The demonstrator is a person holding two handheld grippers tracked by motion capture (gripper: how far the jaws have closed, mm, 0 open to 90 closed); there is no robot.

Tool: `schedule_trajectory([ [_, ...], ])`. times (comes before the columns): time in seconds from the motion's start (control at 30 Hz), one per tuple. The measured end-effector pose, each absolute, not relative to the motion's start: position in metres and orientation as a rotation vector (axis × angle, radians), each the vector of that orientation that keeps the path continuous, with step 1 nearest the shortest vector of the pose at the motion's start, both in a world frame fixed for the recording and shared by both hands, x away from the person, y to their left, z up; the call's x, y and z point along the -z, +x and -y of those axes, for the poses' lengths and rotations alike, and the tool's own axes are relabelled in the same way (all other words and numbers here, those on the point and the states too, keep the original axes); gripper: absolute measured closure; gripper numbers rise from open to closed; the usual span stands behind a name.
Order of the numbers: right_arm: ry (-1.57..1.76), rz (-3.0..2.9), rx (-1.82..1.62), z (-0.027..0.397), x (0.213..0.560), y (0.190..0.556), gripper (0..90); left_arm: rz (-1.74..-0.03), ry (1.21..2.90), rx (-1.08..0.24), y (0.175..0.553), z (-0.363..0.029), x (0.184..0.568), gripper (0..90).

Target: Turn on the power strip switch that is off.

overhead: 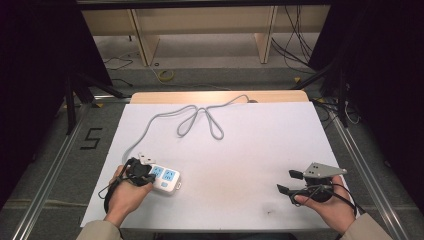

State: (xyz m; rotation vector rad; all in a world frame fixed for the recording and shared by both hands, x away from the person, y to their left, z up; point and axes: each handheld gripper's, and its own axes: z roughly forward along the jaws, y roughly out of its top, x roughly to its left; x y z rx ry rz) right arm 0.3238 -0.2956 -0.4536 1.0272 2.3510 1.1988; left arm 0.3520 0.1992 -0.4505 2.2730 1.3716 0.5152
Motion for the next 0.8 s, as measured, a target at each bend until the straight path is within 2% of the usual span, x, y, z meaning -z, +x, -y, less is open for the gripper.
schedule_trajectory([
  [0.8,1.027,-2.349,-1.199,0.296,0.4537,0.324,30.7,-1.371,2.267,-0.51,0.3517,-0.2004,0.4506,90.0],
])
